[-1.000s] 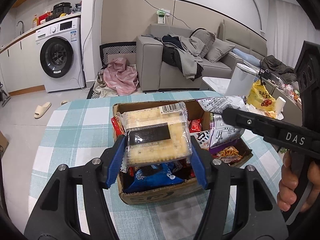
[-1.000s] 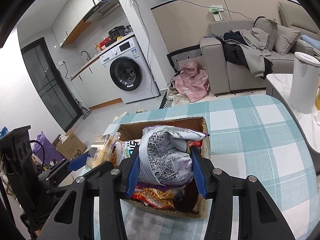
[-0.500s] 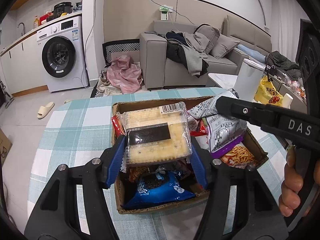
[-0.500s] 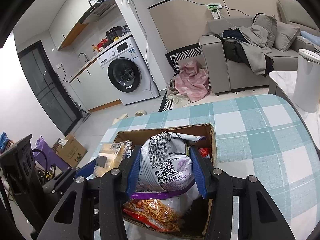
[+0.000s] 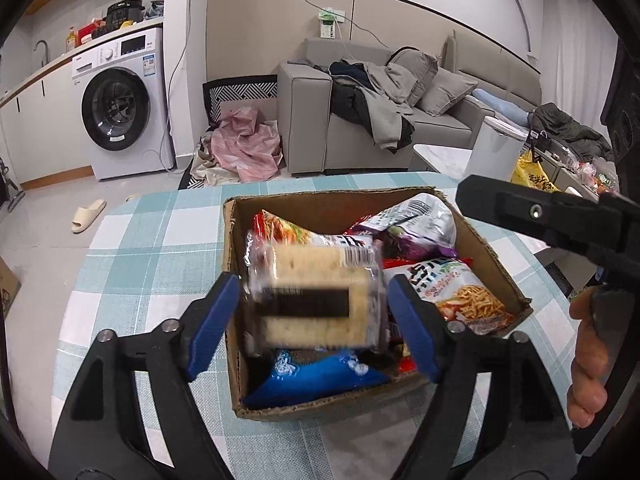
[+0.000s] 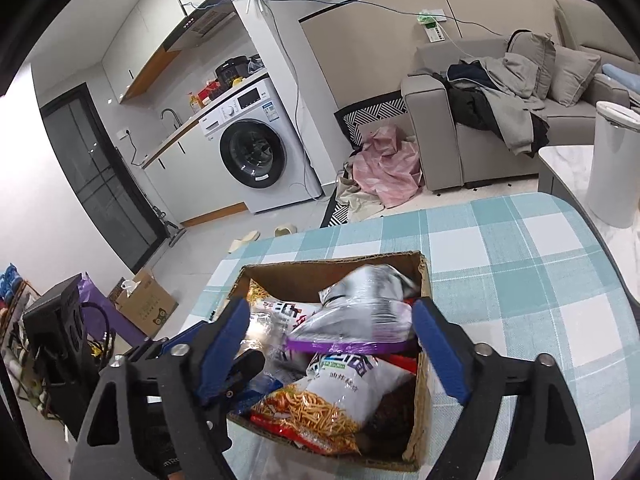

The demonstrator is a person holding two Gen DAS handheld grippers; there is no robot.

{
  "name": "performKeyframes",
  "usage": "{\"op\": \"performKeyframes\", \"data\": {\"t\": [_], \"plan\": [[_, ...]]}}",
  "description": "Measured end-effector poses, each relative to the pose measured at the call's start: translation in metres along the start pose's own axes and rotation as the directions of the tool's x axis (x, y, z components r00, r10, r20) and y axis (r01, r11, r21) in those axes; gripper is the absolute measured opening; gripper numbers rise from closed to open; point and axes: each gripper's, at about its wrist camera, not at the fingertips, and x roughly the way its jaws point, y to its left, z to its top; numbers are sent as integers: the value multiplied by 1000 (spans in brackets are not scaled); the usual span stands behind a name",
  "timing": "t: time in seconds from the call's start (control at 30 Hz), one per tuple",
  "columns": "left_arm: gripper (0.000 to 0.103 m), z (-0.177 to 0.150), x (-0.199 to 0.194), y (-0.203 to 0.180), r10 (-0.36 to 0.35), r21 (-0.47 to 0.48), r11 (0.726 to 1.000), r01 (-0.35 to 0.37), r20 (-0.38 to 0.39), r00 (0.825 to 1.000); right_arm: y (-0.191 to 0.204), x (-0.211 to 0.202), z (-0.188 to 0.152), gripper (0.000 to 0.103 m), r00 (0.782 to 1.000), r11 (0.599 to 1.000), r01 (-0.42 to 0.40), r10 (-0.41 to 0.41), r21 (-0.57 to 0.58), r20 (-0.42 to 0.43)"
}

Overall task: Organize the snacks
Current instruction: 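Open both grippers in the box and withdraw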

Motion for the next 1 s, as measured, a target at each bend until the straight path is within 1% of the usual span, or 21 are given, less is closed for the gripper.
{"op": "performKeyframes", "data": {"t": [0.1,0.23,0.27,0.3,0.37,0.5,0.63,0.8,1.0], "plan": [[85,-2,-9,-4,8,26,1000,-9,14,1000,-3,-8,-4,98,1000,1000,6,-6,-4,1],[90,-7,-24,-7,2,41,999,-4,35,999,-6,-19,-10,102,1000,1000,-24,24,-9,10],[95,-9,-29,-7,2,37,999,-4,48,999,-7,-23,-12,102,999,1000,-28,28,-12,17],[103,-11,-33,-7,3,35,999,-5,54,999,-6,-27,-14,102,999,999,-29,30,-23,27],[103,-15,-43,-4,0,23,1000,-1,79,997,-4,-32,-18,103,999,998,-40,41,-44,33],[103,-22,-60,-2,-2,7,1000,1,92,996,0,-41,-27,103,997,995,-55,58,-80,45],[103,-29,-74,1,-1,-6,1000,1,111,994,3,-51,-38,103,995,991,-54,64,-126,79],[103,-37,-92,4,1,-6,1000,0,145,989,5,-61,-49,103,991,985,-69,86,-159,102],[103,-46,-110,6,11,-3,1000,-11,173,985,6,-72,-64,103,987,979,-67,93,-190,134]]}}
